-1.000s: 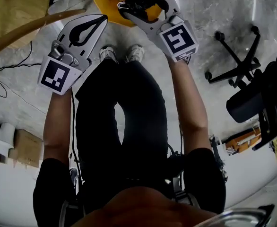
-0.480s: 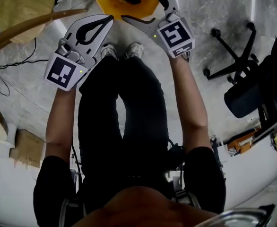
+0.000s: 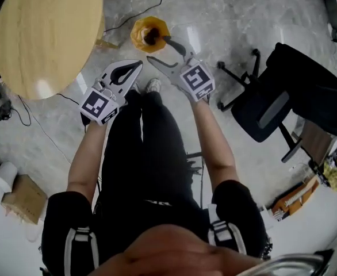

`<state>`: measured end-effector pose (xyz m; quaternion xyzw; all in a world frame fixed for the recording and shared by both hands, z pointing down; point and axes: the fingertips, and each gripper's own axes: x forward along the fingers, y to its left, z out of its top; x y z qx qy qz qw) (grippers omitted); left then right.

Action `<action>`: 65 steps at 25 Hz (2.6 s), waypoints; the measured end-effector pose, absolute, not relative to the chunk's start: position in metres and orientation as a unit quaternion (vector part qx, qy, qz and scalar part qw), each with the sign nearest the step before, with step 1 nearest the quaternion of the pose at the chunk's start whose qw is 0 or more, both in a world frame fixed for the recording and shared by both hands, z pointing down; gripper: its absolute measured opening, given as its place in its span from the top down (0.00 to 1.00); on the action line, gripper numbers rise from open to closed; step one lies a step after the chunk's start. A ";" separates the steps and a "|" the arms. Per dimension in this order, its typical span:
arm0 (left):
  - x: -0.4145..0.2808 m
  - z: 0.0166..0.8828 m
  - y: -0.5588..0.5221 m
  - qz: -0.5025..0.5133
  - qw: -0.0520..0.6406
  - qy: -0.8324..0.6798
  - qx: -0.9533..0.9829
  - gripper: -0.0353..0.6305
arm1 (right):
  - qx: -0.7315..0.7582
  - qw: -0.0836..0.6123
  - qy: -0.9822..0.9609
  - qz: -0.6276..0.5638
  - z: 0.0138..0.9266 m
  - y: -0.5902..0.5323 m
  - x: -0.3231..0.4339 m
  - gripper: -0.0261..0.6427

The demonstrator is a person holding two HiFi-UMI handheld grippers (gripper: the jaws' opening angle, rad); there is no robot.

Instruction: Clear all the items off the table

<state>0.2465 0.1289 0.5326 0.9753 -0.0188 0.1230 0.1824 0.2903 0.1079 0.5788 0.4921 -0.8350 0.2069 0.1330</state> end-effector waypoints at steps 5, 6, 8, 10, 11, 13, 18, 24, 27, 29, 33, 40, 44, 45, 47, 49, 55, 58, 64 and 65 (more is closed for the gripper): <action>0.219 0.379 0.099 0.065 0.143 -0.076 0.985 0.93 | 0.467 0.088 -0.872 0.120 0.399 0.101 0.275 0.86; 0.210 0.356 0.092 0.055 0.128 -0.091 0.986 0.93 | 0.456 0.078 -0.881 0.101 0.373 0.098 0.269 0.92; 0.189 0.315 0.084 0.040 0.100 -0.118 0.987 0.93 | 0.436 0.064 -0.895 0.075 0.331 0.095 0.255 0.95; 0.163 0.283 0.077 0.031 0.079 -0.141 0.986 0.93 | 0.419 0.063 -0.904 0.060 0.304 0.093 0.238 0.95; 0.149 0.270 0.072 0.028 0.072 -0.153 0.985 0.93 | 0.408 0.059 -0.910 0.050 0.291 0.090 0.227 0.95; 0.116 0.252 0.062 0.022 0.059 -0.183 0.981 0.93 | 0.379 0.037 -0.924 0.029 0.267 0.080 0.196 0.95; 0.016 0.218 0.050 -0.010 0.052 -0.258 0.965 0.93 | 0.288 0.024 -0.957 0.018 0.237 0.064 0.106 0.95; -0.098 0.209 0.053 -0.058 0.079 -0.261 0.960 0.93 | 0.239 0.053 -0.969 0.017 0.227 0.064 0.004 0.96; -0.147 0.216 0.044 -0.067 0.095 -0.254 0.960 0.93 | 0.258 0.062 -0.964 0.023 0.229 0.057 -0.033 0.96; -0.175 0.219 0.037 -0.062 0.095 -0.238 0.965 0.93 | 0.280 0.050 -0.958 0.032 0.227 0.048 -0.055 0.96; -0.216 0.218 0.030 -0.047 0.085 -0.202 0.975 0.93 | 0.314 0.032 -0.948 0.040 0.218 0.034 -0.083 0.96; -0.251 0.214 0.013 -0.061 0.096 -0.147 0.983 0.93 | 0.339 0.037 -0.939 0.038 0.201 0.020 -0.133 0.95; -0.248 0.217 0.009 -0.054 0.110 -0.127 0.984 0.93 | 0.331 0.048 -0.941 0.045 0.203 0.018 -0.152 0.96; -0.247 0.217 0.010 -0.054 0.111 -0.125 0.984 0.93 | 0.326 0.047 -0.943 0.047 0.203 0.019 -0.156 0.96; -0.242 0.219 0.010 -0.056 0.108 -0.125 0.985 0.93 | 0.316 0.045 -0.946 0.052 0.205 0.022 -0.160 0.96; -0.235 0.220 0.008 -0.057 0.105 -0.123 0.985 0.93 | 0.305 0.040 -0.950 0.061 0.210 0.023 -0.162 0.96; -0.219 0.208 0.011 -0.059 0.105 -0.113 0.986 0.93 | 0.284 0.028 -0.957 0.052 0.209 0.019 -0.166 0.96; -0.213 0.192 0.010 -0.069 0.097 -0.122 0.985 0.93 | 0.281 0.022 -0.958 0.053 0.209 0.018 -0.159 0.96; -0.209 0.189 0.008 -0.061 0.083 -0.128 0.986 0.93 | 0.287 -0.007 -0.957 0.048 0.205 0.023 -0.146 0.96; -0.207 0.190 0.009 -0.058 0.085 -0.127 0.987 0.93 | 0.285 -0.006 -0.957 0.049 0.205 0.026 -0.146 0.95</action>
